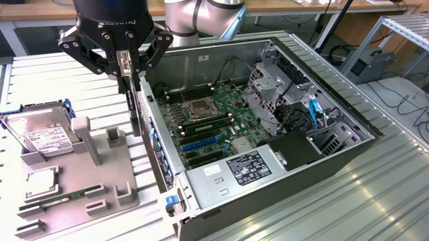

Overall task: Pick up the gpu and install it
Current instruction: 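Pick up the gpu and move the gpu toward the slot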

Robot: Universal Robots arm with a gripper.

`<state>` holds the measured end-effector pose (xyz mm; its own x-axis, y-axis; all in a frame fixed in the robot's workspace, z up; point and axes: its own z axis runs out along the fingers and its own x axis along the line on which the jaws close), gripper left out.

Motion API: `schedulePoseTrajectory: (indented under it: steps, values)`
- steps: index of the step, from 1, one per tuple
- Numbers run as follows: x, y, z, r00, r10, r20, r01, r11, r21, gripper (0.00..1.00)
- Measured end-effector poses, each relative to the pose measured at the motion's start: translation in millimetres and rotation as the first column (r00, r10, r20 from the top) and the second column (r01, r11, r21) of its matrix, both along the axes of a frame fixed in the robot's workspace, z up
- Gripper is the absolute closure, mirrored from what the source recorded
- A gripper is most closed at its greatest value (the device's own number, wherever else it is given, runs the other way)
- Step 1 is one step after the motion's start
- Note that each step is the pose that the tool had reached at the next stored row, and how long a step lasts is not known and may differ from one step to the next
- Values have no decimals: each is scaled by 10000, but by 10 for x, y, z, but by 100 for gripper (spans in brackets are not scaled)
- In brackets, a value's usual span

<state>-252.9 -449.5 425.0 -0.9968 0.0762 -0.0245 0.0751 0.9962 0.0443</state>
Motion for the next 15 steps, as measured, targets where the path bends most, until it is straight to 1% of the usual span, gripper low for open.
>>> schedulePoseTrajectory:
  steps: [15]
  values:
    - [80, 0, 0, 10000, -1, -1, 1, 10000, -1, 74]
